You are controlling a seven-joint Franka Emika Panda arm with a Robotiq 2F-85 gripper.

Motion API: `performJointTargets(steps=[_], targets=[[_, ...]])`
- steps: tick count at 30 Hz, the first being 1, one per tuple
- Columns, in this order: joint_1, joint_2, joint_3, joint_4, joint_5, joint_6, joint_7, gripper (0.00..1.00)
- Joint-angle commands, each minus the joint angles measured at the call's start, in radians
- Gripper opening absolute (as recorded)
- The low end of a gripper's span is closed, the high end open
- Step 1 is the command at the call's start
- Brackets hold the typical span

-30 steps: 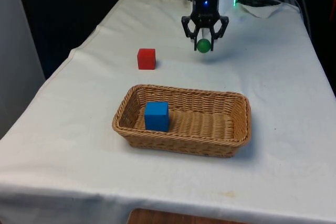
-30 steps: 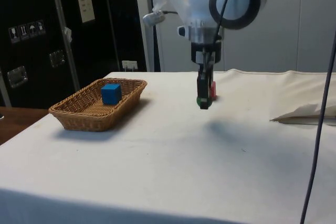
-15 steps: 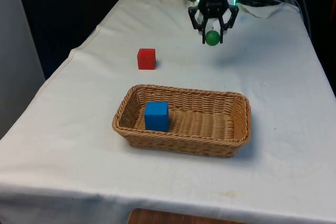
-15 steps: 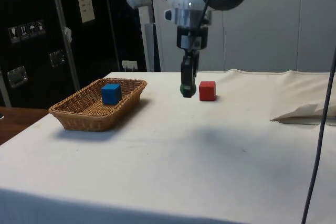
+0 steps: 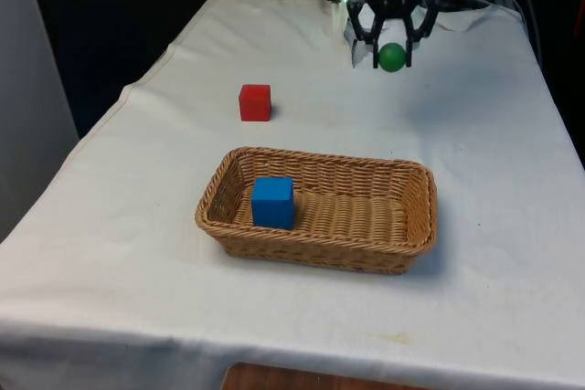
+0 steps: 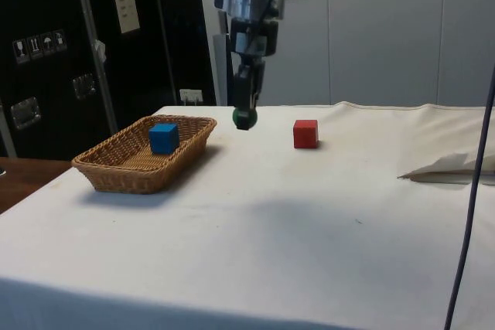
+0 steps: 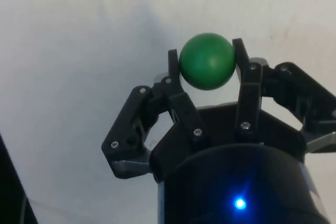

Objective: Place all non-red objects into the basket.

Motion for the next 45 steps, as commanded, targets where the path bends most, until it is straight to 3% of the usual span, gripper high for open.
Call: performJointTargets(steps=[1, 3, 10, 12, 20, 21, 24, 29, 30, 31, 36, 37, 38, 45], targets=[[0.004, 0.003, 0.007, 0.022, 0.003, -0.017, 0.011, 0.00], [0.000, 0.000, 0.008, 0.018, 0.000, -0.011, 0.006, 0.00], [0.005, 0.020, 0.038, 0.101, 0.014, -0.052, 0.024, 0.00], [0.000, 0.018, 0.039, 0.100, 0.003, -0.047, 0.025, 0.00], [0.002, 0.089, 0.063, 0.212, 0.043, -0.081, 0.019, 0.00], [0.000, 0.083, 0.058, 0.203, 0.022, -0.072, 0.030, 0.00], [-0.001, 0.130, 0.067, 0.259, 0.052, -0.087, 0.016, 0.00], [-0.003, 0.183, 0.068, 0.315, 0.061, -0.089, 0.011, 0.00], [0.000, 0.182, 0.060, 0.310, 0.040, -0.083, 0.026, 0.00], [-0.004, 0.193, 0.068, 0.325, 0.062, -0.089, 0.011, 0.00], [-0.009, 0.262, 0.070, 0.399, 0.066, -0.090, 0.010, 0.00], [-0.002, 0.251, 0.060, 0.384, 0.044, -0.083, 0.026, 0.00], [-0.011, 0.285, 0.070, 0.423, 0.067, -0.091, 0.010, 0.00], [-0.021, 0.364, 0.069, 0.506, 0.074, -0.090, 0.006, 0.00]])
